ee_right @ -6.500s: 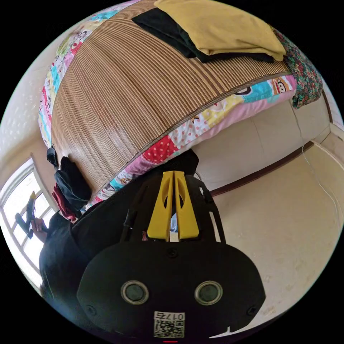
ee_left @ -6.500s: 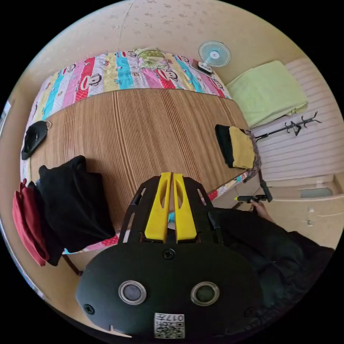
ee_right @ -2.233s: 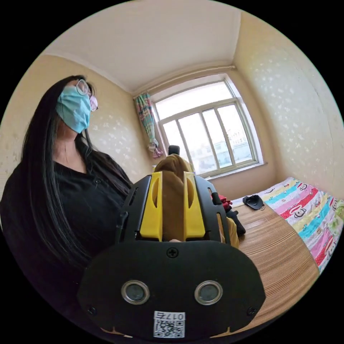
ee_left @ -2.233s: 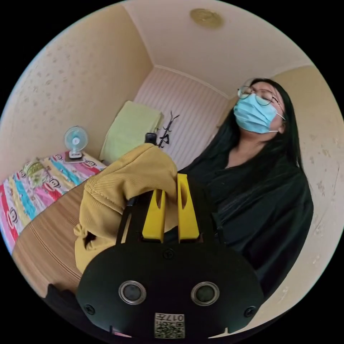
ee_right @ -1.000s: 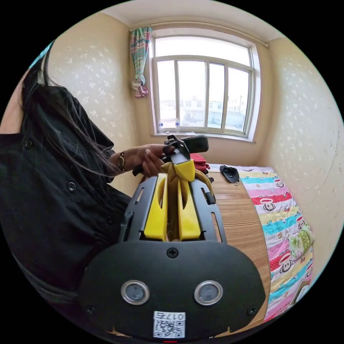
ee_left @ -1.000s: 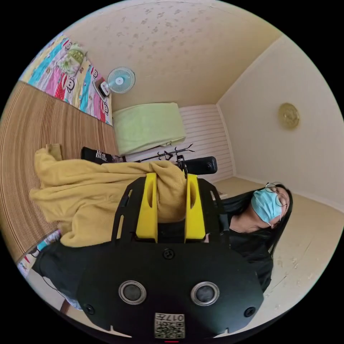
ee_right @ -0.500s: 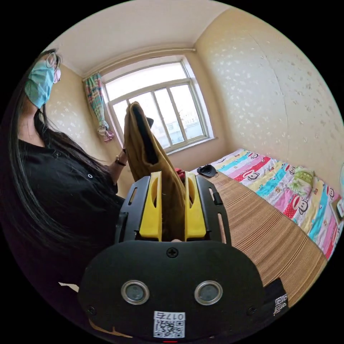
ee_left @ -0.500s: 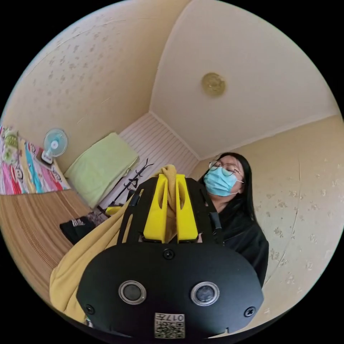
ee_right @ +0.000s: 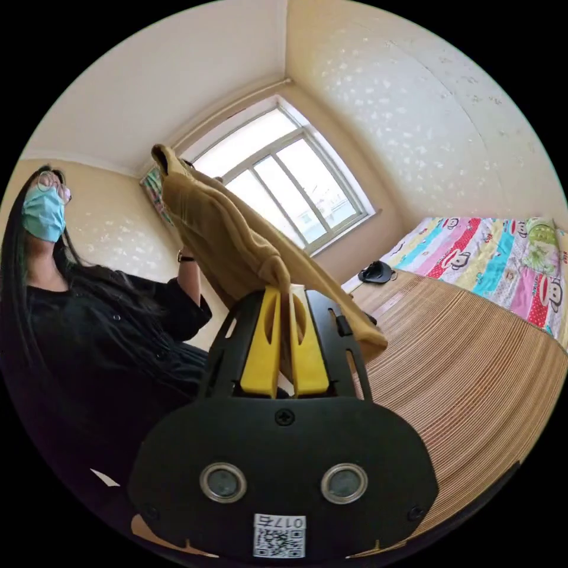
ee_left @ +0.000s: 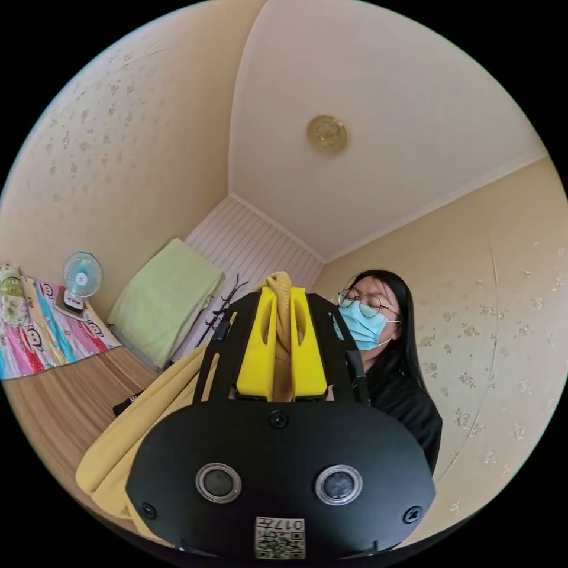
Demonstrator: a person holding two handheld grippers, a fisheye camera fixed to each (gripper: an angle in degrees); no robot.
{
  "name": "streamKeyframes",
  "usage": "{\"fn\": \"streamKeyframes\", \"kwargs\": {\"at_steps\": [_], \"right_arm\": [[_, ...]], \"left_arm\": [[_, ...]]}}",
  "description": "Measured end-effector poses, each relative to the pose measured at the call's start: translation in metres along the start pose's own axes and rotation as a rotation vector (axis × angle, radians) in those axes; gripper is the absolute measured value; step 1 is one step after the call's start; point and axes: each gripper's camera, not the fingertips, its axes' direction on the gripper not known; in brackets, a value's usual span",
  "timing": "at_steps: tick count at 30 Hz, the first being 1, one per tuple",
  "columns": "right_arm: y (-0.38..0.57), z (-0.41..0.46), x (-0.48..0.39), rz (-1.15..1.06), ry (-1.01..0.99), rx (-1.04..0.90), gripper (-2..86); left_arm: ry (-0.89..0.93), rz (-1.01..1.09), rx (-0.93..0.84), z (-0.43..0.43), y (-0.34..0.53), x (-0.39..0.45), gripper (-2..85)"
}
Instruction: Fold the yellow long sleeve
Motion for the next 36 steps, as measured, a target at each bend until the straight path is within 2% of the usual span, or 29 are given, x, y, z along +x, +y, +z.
{"fn": "streamKeyframes", "kwargs": {"at_steps": [2,3,4,6,8,11,15,17,20,23,26,29,31,32,34,36], "right_arm": [[-0.027,-0.046,0.000,0.036,0.013,0.237,2.9],[-0.041,-0.078,-0.004,0.041,-0.009,0.423,2.8],[-0.059,-0.100,-0.016,0.014,-0.018,0.511,2.9],[-0.088,-0.111,-0.049,-0.098,0.059,0.514,3.0],[-0.108,-0.109,-0.088,-0.248,0.111,0.474,3.1],[-0.120,-0.110,-0.134,-0.404,0.063,0.448,3.1],[-0.121,-0.155,-0.181,-0.531,0.035,0.558,2.9],[-0.125,-0.172,-0.209,-0.619,0.125,0.570,2.6],[-0.141,-0.177,-0.258,-0.718,0.404,0.482,2.1],[-0.173,-0.162,-0.275,-0.631,0.644,0.303,1.9],[-0.203,-0.130,-0.245,-0.536,0.847,0.166,2.1],[-0.252,-0.091,-0.165,-0.425,0.944,-0.016,2.7],[-0.310,-0.052,-0.063,-0.304,1.006,-0.169,3.7],[-0.325,-0.041,-0.032,-0.265,1.019,-0.203,4.0],[-0.364,0.000,0.092,-0.083,1.065,-0.336,6.7],[-0.362,0.015,0.175,0.137,1.085,-0.461,8.2]], "left_arm": [[-0.186,-0.029,0.018,-0.032,0.006,0.016,3.9],[-0.374,-0.081,0.013,-0.052,0.015,0.024,3.9],[-0.554,-0.119,-0.029,-0.063,0.027,0.028,3.9],[-0.714,-0.183,-0.119,-0.064,0.049,0.018,3.7],[-0.721,-0.261,-0.180,-0.060,0.073,-0.003,3.4],[-0.626,-0.284,-0.176,-0.064,0.102,-0.015,2.9],[-0.421,-0.074,-0.072,-0.068,0.089,0.026,2.0],[-0.360,0.038,-0.028,-0.066,0.062,0.052,1.8],[-0.504,0.164,0.090,-0.066,0.013,0.094,1.7],[-0.634,0.192,0.146,-0.068,-0.033,0.101,1.5],[-0.710,0.065,0.120,-0.086,-0.079,0.048,1.5],[-0.825,-0.088,0.017,-0.112,-0.134,-0.067,1.9],[-0.949,-0.239,-0.092,-0.137,-0.177,-0.196,3.0],[-0.981,-0.280,-0.102,-0.146,-0.184,-0.228,3.6],[-1.238,-0.444,-0.003,-0.194,-0.188,-0.304,6.2],[-1.361,-0.535,0.061,-0.224,-0.170,-0.329,6.1]]}}
